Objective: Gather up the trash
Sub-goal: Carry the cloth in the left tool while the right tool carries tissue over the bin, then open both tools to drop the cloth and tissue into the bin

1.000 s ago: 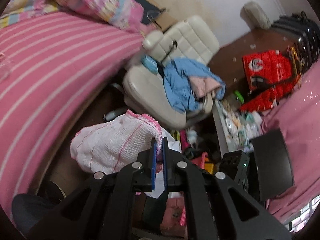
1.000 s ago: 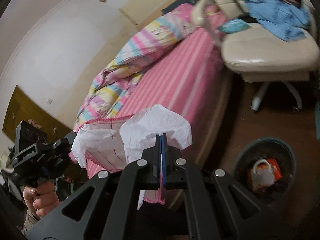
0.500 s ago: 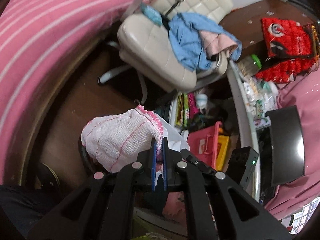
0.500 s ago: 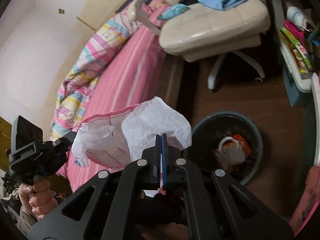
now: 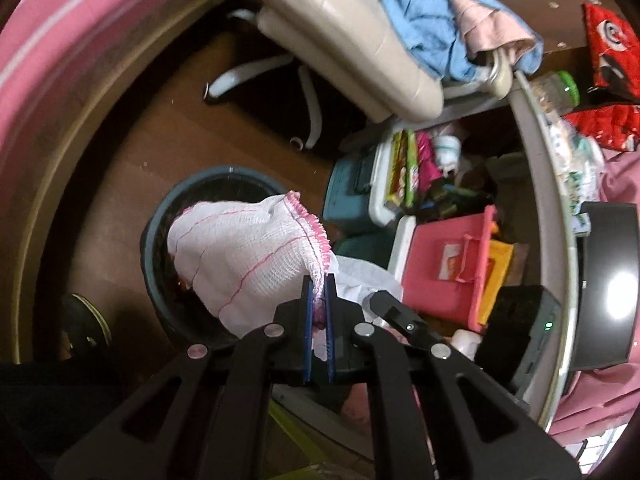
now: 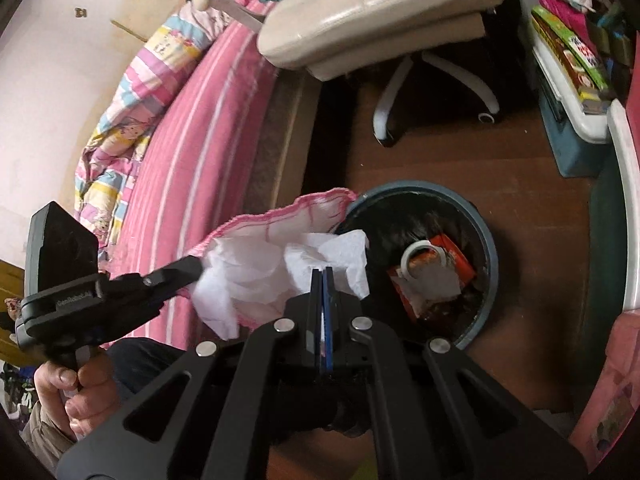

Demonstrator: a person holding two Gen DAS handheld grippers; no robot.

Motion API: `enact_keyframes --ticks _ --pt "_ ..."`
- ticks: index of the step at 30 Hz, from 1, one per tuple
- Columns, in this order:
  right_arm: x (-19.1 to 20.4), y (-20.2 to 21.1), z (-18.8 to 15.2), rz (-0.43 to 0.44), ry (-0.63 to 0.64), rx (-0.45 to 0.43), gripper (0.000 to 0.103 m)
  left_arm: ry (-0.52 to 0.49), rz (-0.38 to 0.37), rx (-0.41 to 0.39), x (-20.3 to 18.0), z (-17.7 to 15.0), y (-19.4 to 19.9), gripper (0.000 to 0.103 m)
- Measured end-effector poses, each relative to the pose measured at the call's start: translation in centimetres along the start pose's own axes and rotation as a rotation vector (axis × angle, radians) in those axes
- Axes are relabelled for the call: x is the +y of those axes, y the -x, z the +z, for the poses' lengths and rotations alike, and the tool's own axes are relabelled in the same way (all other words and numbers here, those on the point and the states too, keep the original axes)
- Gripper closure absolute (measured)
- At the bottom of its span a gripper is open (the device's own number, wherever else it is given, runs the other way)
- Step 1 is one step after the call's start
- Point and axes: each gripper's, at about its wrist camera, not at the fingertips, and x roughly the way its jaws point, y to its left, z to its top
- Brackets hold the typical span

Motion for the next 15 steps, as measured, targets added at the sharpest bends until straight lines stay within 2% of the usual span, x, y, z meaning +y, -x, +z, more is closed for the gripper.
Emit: enact_keyframes --ticks 11,15 --pt "-3.2 -4.3 -0.2 -0.056 -0.065 0.07 0.102 0.025 0.099 0.124 2.4 0.1 -7.4 0.098" --pt "-3.7 -6.0 -0.5 -0.08 -0.067 0.102 0.101 0.005 0.163 0.153 3.3 0.4 -9.3 0.098"
